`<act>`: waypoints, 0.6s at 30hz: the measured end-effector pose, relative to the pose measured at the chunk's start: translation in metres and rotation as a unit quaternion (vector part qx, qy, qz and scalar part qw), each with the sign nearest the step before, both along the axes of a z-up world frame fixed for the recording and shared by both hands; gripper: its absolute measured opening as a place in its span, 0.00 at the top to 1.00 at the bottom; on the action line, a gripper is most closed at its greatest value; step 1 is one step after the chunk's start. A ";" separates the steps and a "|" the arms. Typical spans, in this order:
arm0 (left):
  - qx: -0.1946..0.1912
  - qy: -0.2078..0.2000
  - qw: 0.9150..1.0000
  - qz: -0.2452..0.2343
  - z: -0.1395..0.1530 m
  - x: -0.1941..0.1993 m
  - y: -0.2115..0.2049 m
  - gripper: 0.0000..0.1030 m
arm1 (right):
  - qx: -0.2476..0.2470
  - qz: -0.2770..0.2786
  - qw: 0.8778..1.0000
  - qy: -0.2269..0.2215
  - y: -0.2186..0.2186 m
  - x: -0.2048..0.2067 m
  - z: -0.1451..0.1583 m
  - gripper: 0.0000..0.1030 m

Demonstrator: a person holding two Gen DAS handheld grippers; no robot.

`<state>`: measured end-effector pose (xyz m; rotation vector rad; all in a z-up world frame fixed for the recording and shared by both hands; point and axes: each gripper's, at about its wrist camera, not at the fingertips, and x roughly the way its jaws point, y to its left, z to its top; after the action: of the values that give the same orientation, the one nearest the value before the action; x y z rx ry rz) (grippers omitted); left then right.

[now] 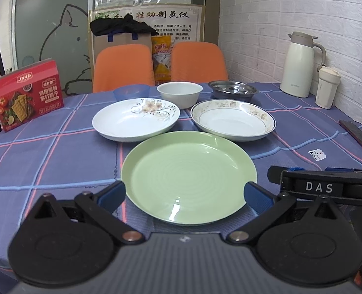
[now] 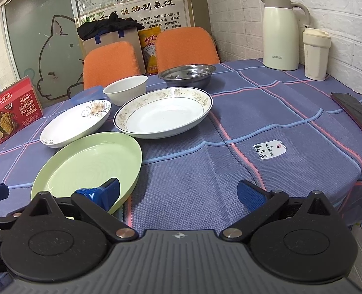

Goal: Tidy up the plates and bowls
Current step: 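Move the left tool toward the rim of the light green plate, then close the left tool on the light green plate rim and lift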

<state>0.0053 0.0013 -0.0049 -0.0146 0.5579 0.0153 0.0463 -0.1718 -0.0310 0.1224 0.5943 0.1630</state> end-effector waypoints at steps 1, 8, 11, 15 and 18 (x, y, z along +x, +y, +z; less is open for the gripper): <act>0.001 0.000 1.000 0.000 0.000 0.000 0.000 0.00 | 0.000 0.000 1.000 0.000 0.000 0.000 0.000 0.13; 0.006 -0.002 1.000 0.010 0.008 0.010 0.006 0.00 | 0.003 -0.001 1.000 0.006 0.002 0.014 0.002 0.13; 0.000 0.005 1.000 0.018 0.010 0.022 0.015 0.00 | -0.001 0.003 1.000 0.008 0.005 0.024 0.002 0.13; -0.004 0.015 0.999 0.041 0.011 0.042 0.029 0.00 | -0.008 0.014 1.000 0.018 0.014 0.041 0.000 0.13; -0.009 0.027 0.998 0.053 0.011 0.056 0.038 0.00 | -0.012 0.026 0.999 0.026 0.023 0.052 0.001 0.13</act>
<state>0.0609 0.0397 0.0060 -0.0622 0.6104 0.1134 0.0983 -0.1489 -0.0304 0.0877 0.6507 0.2039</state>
